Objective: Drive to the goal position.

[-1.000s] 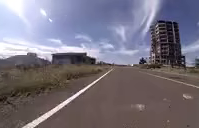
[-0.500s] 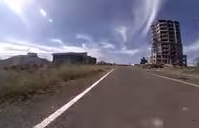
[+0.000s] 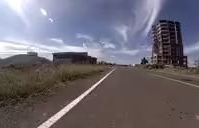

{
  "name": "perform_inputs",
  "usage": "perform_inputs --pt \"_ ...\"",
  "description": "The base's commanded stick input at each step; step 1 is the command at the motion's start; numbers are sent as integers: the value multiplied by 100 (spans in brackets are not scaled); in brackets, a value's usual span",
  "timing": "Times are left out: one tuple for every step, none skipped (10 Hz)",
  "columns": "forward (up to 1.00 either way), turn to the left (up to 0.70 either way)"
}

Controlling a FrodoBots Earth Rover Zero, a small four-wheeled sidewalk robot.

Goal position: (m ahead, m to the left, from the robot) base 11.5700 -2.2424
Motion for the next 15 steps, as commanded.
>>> perform_inputs --pt "0 0" --pt "3 0" --pt "23 0" --pt "100 -2" --pt "100 -17" --pt "100 -40" --pt "100 -40" --pt "100 -40" --pt "100 -40" --pt "100 -40" --pt "100 -40" --pt "100 -40" --pt "100 -40" --pt "100 -40" --pt "100 -40"
